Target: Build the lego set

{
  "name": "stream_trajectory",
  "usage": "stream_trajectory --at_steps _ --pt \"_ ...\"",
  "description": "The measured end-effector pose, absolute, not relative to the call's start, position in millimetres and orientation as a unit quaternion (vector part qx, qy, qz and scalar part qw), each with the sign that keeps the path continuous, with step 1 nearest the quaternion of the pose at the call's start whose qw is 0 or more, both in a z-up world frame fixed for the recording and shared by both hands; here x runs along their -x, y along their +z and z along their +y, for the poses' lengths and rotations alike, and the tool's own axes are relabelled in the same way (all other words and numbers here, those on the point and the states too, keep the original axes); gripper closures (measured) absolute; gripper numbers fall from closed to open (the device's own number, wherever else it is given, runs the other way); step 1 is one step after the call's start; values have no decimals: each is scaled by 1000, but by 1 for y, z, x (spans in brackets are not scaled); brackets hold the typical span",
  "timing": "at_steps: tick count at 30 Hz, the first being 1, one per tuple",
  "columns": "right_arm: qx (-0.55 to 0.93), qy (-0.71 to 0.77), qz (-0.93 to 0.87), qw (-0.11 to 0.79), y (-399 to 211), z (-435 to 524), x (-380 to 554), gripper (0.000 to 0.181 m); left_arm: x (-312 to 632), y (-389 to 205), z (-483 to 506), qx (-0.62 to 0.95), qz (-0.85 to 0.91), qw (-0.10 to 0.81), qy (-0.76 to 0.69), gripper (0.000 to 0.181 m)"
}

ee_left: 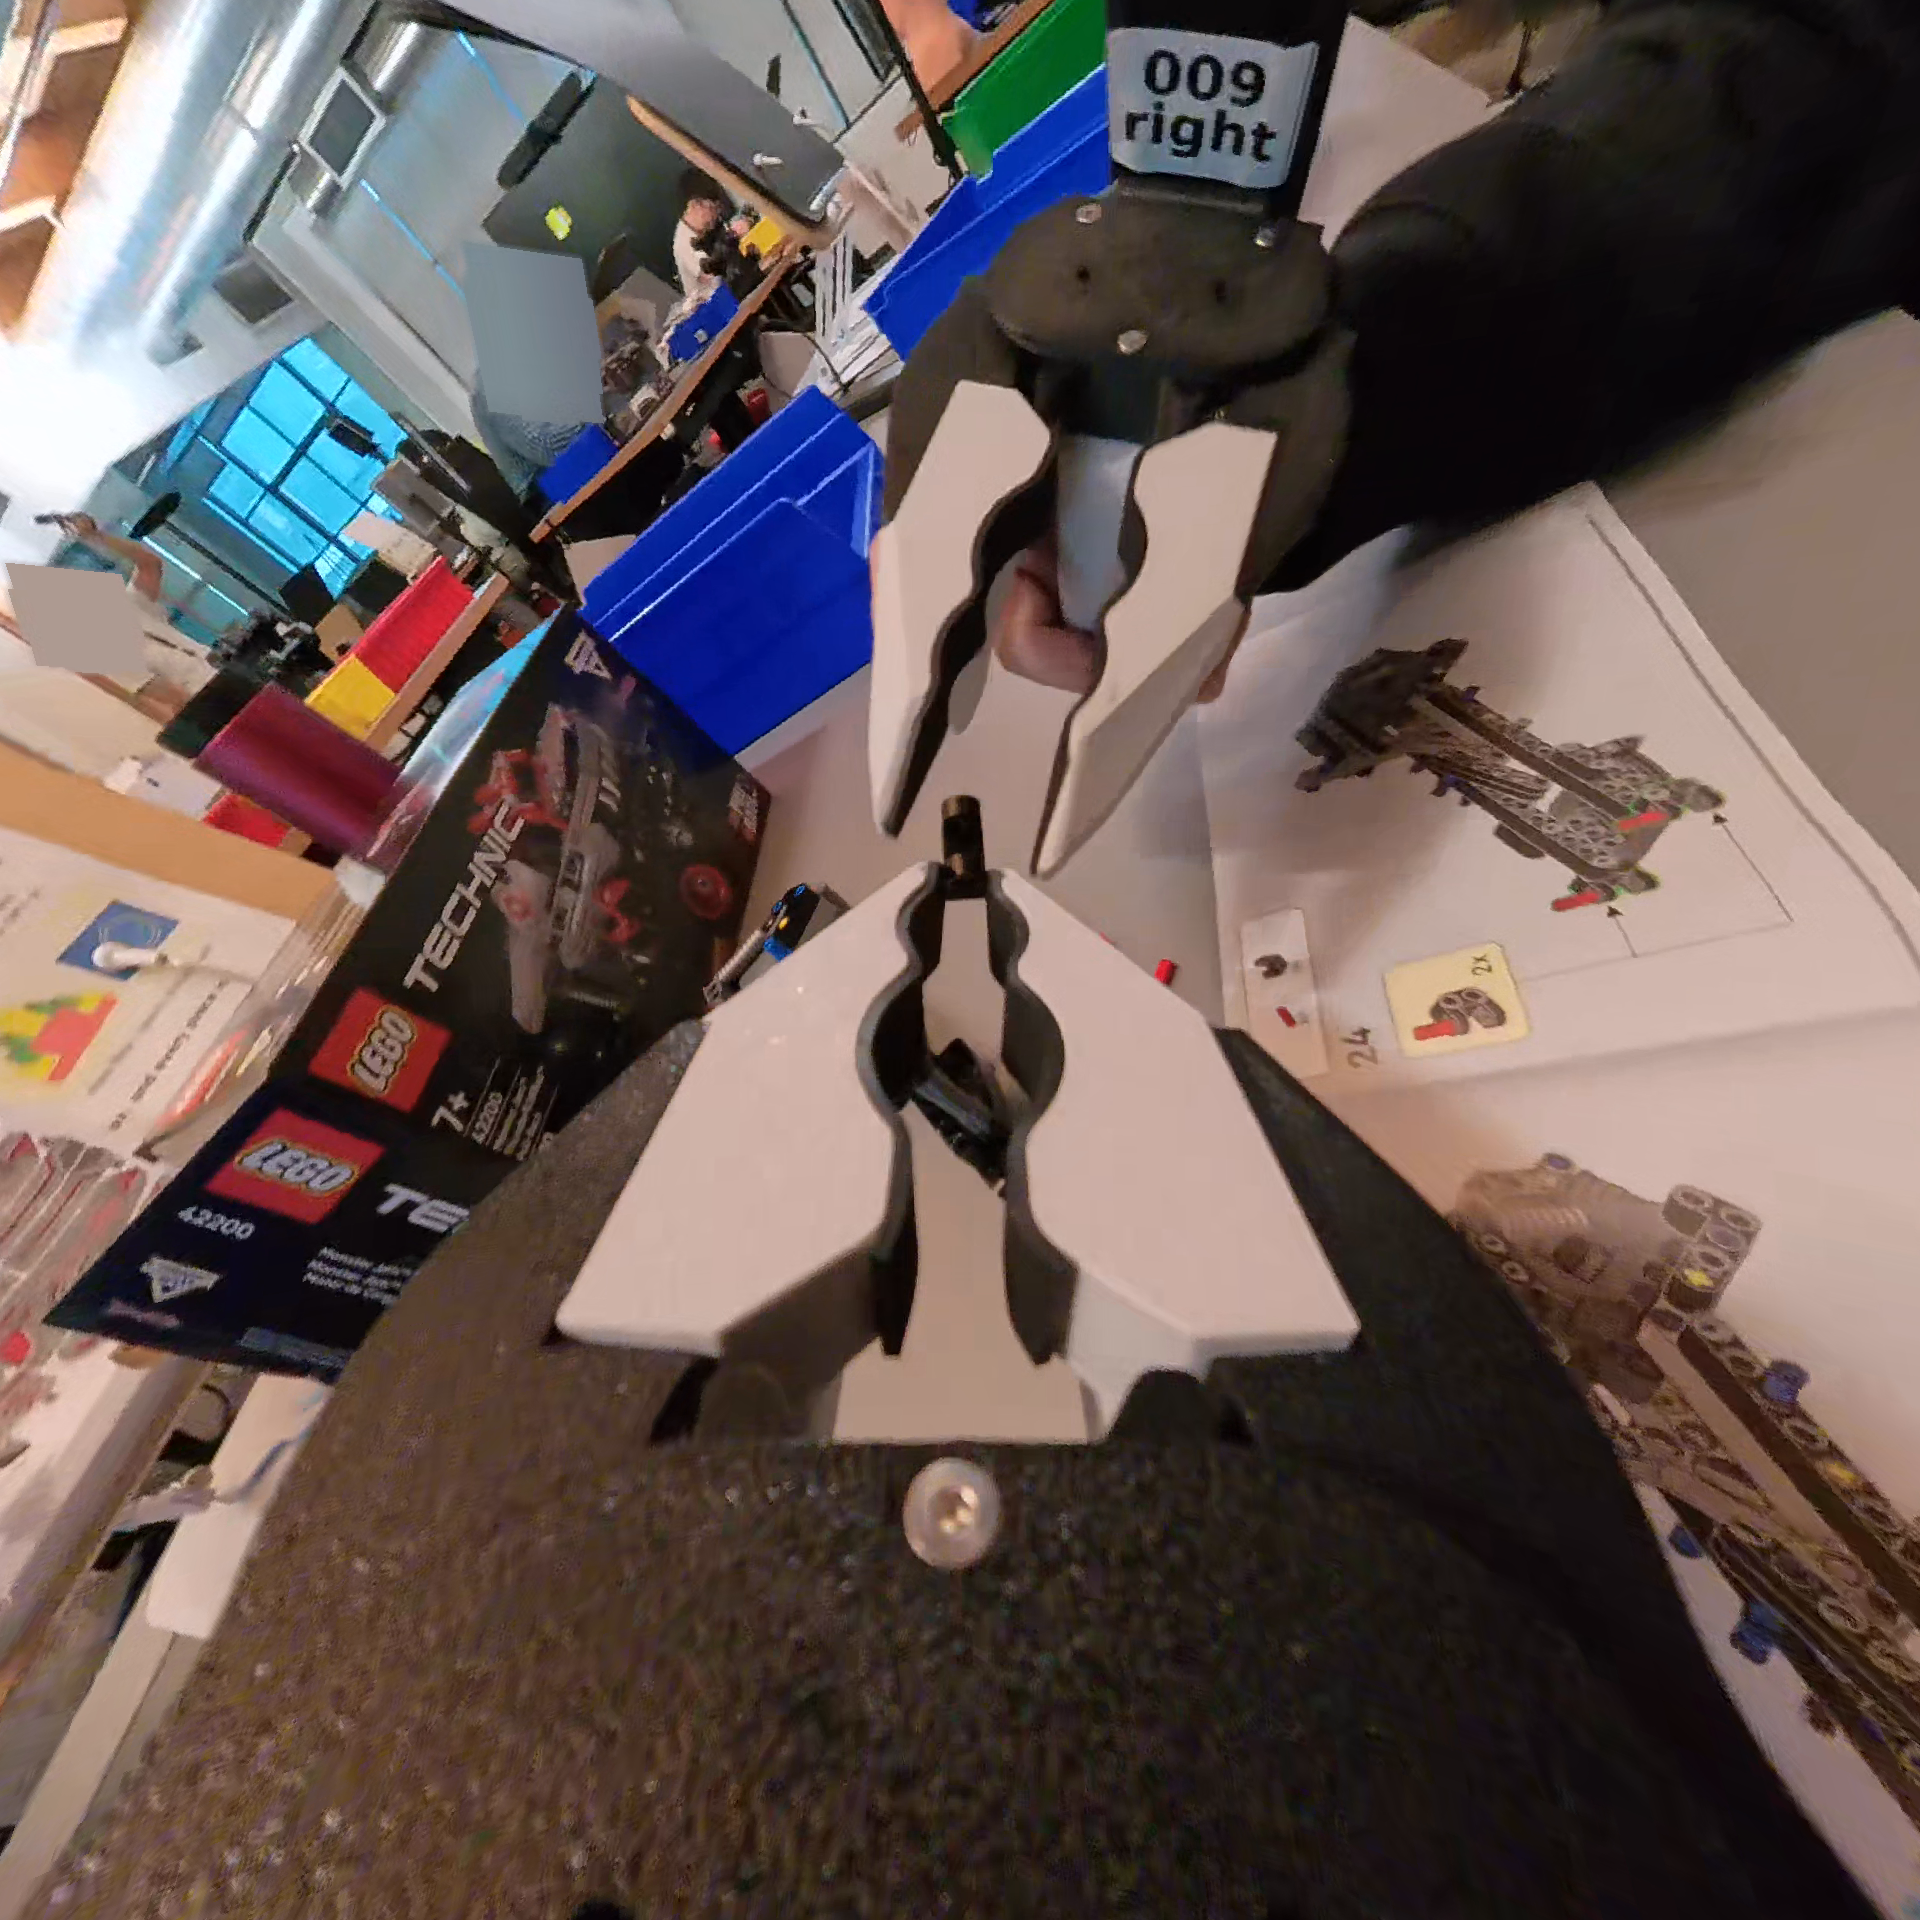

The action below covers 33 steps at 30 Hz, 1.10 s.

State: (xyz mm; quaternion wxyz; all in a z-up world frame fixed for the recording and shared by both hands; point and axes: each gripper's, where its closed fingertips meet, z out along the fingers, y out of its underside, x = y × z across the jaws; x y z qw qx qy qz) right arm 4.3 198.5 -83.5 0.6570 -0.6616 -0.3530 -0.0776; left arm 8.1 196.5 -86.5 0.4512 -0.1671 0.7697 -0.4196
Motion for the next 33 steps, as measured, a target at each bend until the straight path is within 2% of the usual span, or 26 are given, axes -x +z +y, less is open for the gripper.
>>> stream_trajectory --at_steps 3,8,12,14,17,19,21,29,33 --pt "655 -142 -374 640 -92 204 -7 173 -7 -86 193 160 770 449 -424 176" --pt "628 -242 -377 636 -86 210 -16 175 -11 -87 202 218 760 428 -438 174" --pt "577 -396 -379 606 -70 213 -30 176 -16 -89 209 303 743 374 -464 160" --pt "551 -449 -388 587 -65 214 -32 176 -18 -89 209 343 731 340 -482 145" --pt "535 -502 -407 544 -70 218 -35 177 -21 -76 207 374 695 322 -523 141" --pt "523 -520 -421 528 -72 219 -34 177 -23 -70 209 392 675 324 -535 154" --pt "524 -532 -423 514 -74 221 -36 177 -23 -70 208 394 678 325 -528 160" --pt "529 -536 -421 505 -74 224 -35 177 -27 -80 214 418 690 343 -481 154" --pt "533 -535 -427 498 -77 227 -34 177 -28 -83 217 420 693 350 -470 166"
